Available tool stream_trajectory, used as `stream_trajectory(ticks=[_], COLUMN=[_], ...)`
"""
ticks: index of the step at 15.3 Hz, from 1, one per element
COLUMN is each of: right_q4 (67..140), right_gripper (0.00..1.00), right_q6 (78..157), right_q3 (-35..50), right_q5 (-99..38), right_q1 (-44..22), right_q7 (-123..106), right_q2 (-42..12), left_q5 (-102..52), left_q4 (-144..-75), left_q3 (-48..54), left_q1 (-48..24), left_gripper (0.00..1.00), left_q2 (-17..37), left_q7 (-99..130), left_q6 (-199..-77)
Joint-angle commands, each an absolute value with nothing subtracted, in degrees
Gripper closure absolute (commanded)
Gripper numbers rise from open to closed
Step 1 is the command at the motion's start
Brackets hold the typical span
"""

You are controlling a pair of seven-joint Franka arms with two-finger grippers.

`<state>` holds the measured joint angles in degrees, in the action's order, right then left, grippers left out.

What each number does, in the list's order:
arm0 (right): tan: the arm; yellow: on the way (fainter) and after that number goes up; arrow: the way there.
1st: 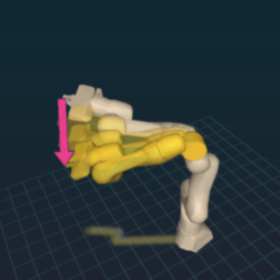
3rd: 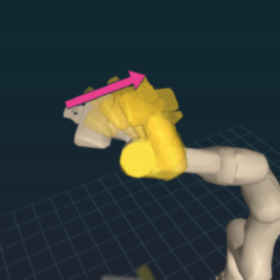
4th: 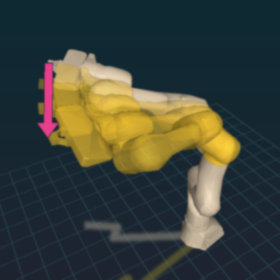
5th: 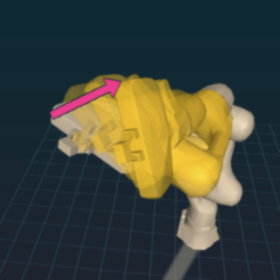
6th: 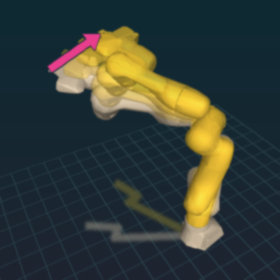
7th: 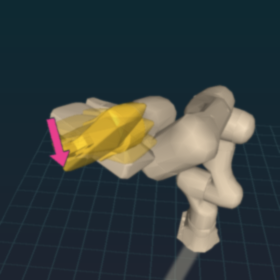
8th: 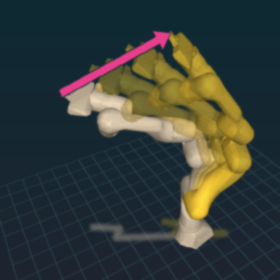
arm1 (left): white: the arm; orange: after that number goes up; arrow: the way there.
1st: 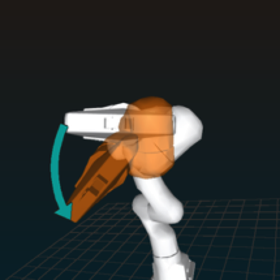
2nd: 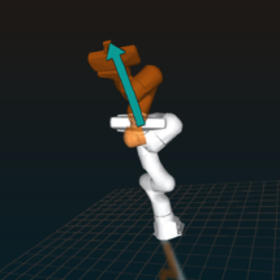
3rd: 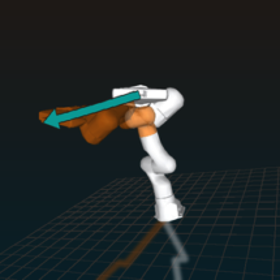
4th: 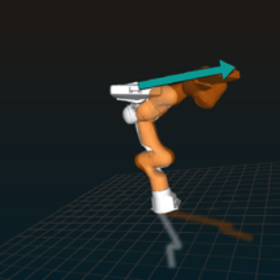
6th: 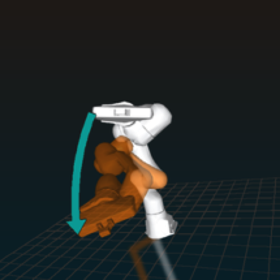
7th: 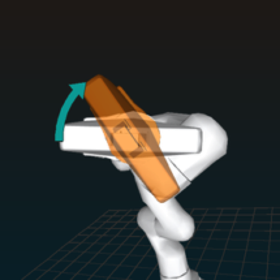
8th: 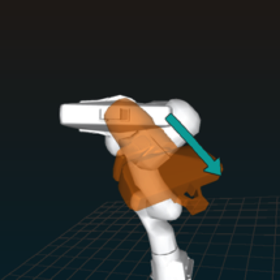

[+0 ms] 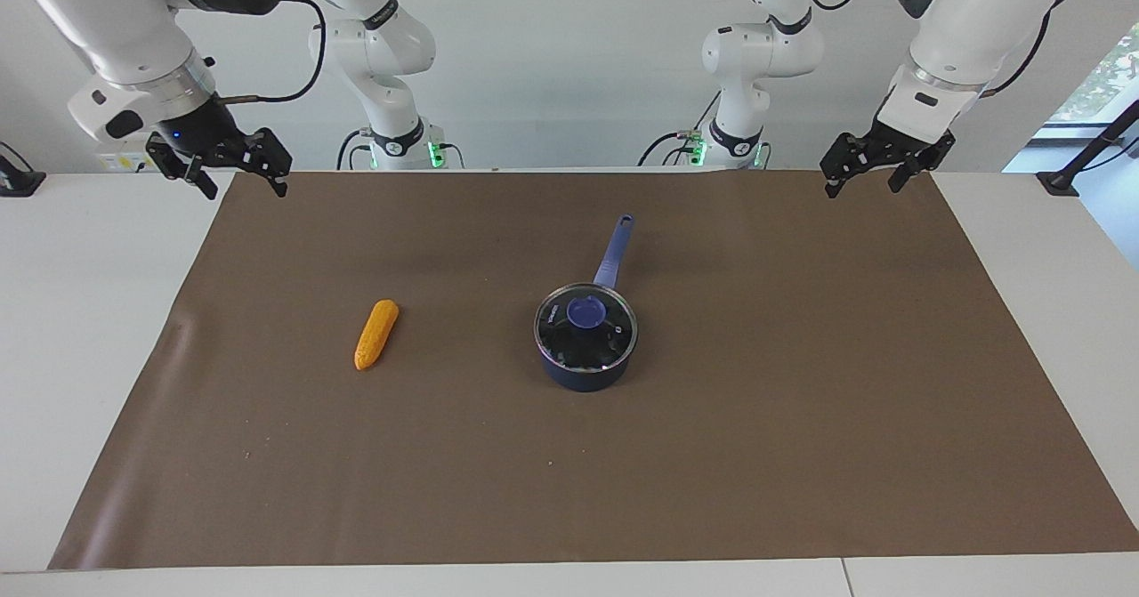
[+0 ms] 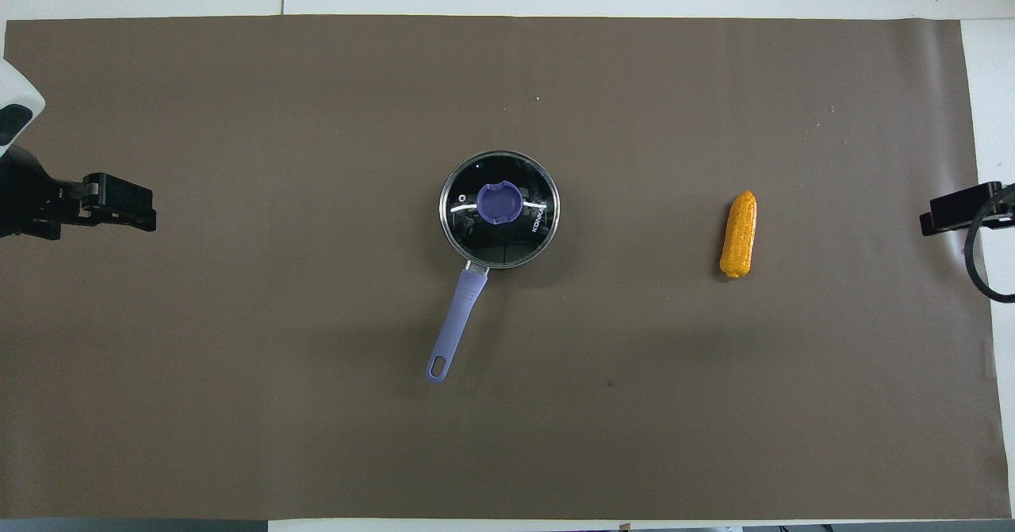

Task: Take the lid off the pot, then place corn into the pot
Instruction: 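Reach the left gripper to the pot lid while the right gripper reaches the corn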

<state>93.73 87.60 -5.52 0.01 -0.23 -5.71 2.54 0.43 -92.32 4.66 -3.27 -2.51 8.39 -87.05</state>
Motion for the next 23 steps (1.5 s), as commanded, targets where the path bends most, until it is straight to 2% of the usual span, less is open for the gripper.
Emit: stream_trajectory(ticks=[1, 8, 10, 12, 16, 19, 23], right_q4=[93.78, 95.44, 101.65, 108.35, 110.82, 117.75, 121.72], right_gripper=[0.0, 0.0, 0.0, 0.0, 0.0, 0.0, 0.0], right_q6=[88.15, 89.03, 95.14, 104.02, 110.29, 117.66, 124.87], right_q3=[-5.19, -5.1, -4.84, -4.57, -4.57, -4.57, -4.57], right_q5=[-1.14, -1.58, -3.42, -3.43, -3.43, -2.82, -2.64], right_q1=[0.44, 0.0, -0.61, -4.46, -5.97, -6.5, -6.59], right_q7=[-5.36, -3.18, 4.28, 4.83, 4.83, 4.31, 2.37], right_q2=[2.55, 3.07, 4.82, 6.94, 0.19, -0.87, -3.07], left_q5=[-0.35, -0.26, -0.26, -0.26, -0.7, -3.78, -6.14], left_q4=[-93.16, -92.9, -92.81, -93.07, -94.39, -94.22, -92.99], left_q3=[4.66, 5.27, 5.27, 5.27, 5.36, 5.36, 5.36], left_q1=[-2.81, -5.1, -5.36, -5.54, -7.46, -9.39, -18.0], left_gripper=[0.0, 0.0, 0.0, 0.0, 0.0, 0.0, 0.0], left_q2=[-2.99, -2.99, -3.16, -3.43, -4.13, -3.26, 2.18], left_q7=[7.82, 8.09, 8.35, 8.7, 8.7, 10.54, 21.77], left_q6=[-88.16, -88.77, -88.68, -88.42, -89.64, -90.7, -96.22])
